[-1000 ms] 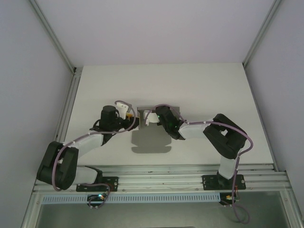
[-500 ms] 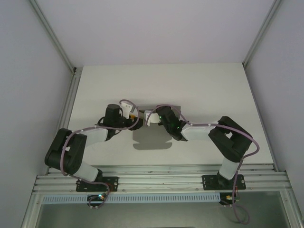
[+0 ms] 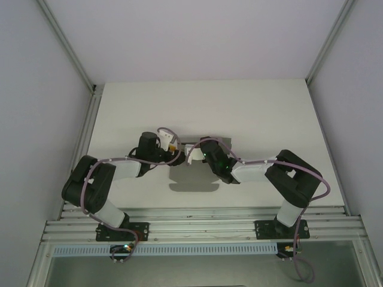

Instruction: Assemble paper box

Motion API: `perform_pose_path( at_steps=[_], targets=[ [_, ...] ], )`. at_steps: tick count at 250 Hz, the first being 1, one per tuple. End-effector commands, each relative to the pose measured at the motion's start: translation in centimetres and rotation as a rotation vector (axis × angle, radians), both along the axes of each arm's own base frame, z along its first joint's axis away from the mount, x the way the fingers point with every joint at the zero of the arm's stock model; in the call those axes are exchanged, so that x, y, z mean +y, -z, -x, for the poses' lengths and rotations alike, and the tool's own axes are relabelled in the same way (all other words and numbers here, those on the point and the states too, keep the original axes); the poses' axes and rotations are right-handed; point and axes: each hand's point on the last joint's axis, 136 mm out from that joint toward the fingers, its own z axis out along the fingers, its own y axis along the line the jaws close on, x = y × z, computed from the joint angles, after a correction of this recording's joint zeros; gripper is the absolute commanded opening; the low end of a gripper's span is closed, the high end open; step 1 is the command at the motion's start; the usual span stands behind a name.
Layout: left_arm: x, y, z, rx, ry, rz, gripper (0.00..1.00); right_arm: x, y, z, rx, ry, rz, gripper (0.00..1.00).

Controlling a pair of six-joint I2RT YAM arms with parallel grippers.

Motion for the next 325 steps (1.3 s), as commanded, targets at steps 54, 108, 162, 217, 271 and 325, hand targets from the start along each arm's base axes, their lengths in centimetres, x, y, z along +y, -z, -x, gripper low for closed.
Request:
perform_pose_path(
  at_steps=[54, 108, 162, 217, 271, 325],
  targets=[
    [-1.4, -1.0, -2.1, -0.147, -0.028, -0.071, 0.43, 1.4, 0.4, 1.4, 0.035, -0.050, -0.045, 0.00],
    [0.1, -0.4, -3.0, -0.171, -0.127, -0.115, 0.24, 1.1, 0.7, 1.9, 0.062, -0.049, -0.051, 0.00],
    [0.7, 0.0, -3.1, -0.207, -0.163, -0.181, 0.12, 0.7, 0.8, 2.3, 0.079, -0.037, -0.065, 0.07],
    [0.7, 0.4, -3.0, -0.206, -0.150, -0.199, 0.07, -1.2, 0.2, 1.6, 0.074, 0.018, -0.065, 0.18],
    [0.8, 0.5, -2.6, -0.220, -0.129, -0.215, 0.08, -4.4, -0.6, -0.6, 0.035, 0.111, -0.065, 0.19],
    [0.5, 0.5, -2.4, -0.225, -0.102, -0.217, 0.05, -6.0, -2.3, -3.2, -0.041, 0.141, -0.066, 0.24]
  ],
)
